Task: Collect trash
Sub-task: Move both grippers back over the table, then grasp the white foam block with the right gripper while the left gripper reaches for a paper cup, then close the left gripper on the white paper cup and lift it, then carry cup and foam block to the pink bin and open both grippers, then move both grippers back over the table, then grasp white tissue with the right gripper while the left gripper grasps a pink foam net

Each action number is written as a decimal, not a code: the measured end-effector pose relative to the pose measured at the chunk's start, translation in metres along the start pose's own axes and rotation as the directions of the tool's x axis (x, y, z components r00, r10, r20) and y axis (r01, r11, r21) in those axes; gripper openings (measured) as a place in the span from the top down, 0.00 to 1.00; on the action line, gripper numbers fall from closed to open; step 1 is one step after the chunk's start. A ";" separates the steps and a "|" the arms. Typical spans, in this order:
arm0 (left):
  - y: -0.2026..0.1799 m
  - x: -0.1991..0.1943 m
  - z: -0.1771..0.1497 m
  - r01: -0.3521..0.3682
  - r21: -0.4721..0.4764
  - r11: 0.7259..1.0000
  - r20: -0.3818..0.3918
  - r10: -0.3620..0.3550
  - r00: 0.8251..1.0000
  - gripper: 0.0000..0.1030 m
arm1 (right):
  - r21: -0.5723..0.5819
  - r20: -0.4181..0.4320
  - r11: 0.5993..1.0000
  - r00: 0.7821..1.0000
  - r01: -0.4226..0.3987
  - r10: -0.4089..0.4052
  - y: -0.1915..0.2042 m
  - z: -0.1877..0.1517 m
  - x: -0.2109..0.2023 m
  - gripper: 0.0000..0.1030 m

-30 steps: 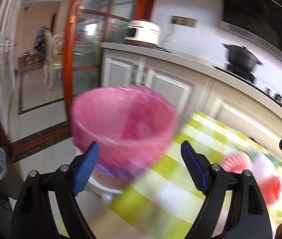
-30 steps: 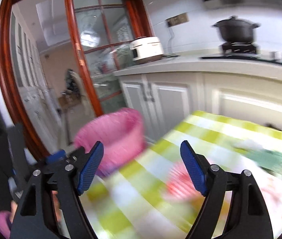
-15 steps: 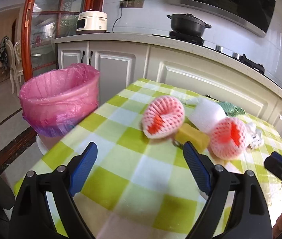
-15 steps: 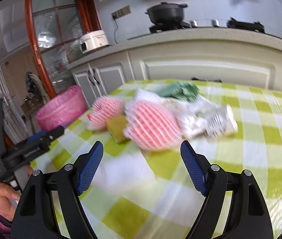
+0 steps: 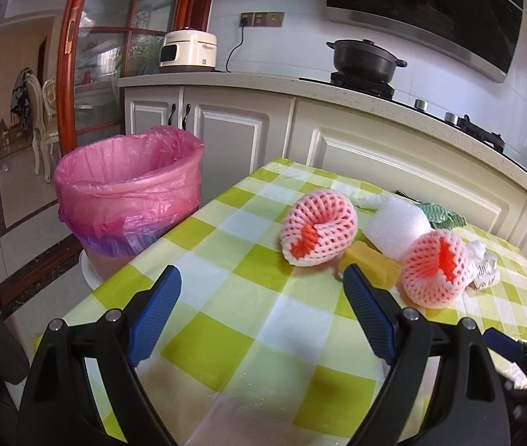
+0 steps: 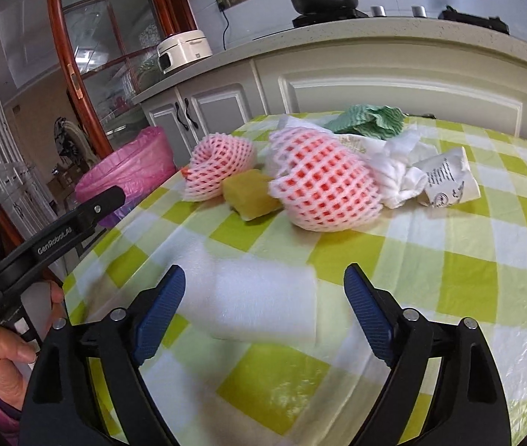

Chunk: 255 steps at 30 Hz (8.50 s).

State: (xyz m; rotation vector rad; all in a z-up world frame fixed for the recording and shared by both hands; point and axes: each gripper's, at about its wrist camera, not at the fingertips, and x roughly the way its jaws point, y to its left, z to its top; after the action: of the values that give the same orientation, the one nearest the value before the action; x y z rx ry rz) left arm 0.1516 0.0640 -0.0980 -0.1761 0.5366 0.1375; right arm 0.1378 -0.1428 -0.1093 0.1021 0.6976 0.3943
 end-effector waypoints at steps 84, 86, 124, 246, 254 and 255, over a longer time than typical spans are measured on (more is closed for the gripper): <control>-0.329 0.077 -0.030 0.258 0.276 0.926 -0.157 -0.221 0.963 0.28 | 0.286 0.159 0.914 0.926 0.288 -0.342 -0.247 0.033 -0.098 0.49; -0.333 0.089 -0.032 0.250 0.264 0.932 -0.186 -0.205 0.961 0.28 | 0.293 0.158 0.914 0.928 0.281 -0.336 -0.252 0.034 -0.098 0.49; -0.214 -0.023 -0.001 0.290 0.259 0.922 -0.039 -0.289 0.956 0.46 | 0.203 0.217 0.946 0.931 0.253 -0.295 -0.143 0.033 -0.113 0.49; -0.069 0.026 0.002 0.128 0.141 0.982 0.015 -0.131 0.991 0.08 | 0.172 -0.074 0.974 0.988 0.147 -0.136 -0.115 0.065 0.069 0.65; -0.093 0.028 0.004 0.161 0.161 0.974 0.009 -0.164 0.986 0.08 | 0.172 0.000 0.974 0.988 0.151 -0.153 -0.116 0.061 0.041 0.75; -0.096 0.028 0.003 0.164 0.163 0.973 0.009 -0.168 0.986 0.08 | 0.170 0.016 0.973 0.986 0.159 -0.164 -0.118 0.061 0.035 0.75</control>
State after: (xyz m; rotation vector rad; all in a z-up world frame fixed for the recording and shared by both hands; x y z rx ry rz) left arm 0.1942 -0.0265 -0.0971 -0.0600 0.5059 -0.0669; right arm 0.2391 -0.2351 -0.1099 0.2093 0.7036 0.1769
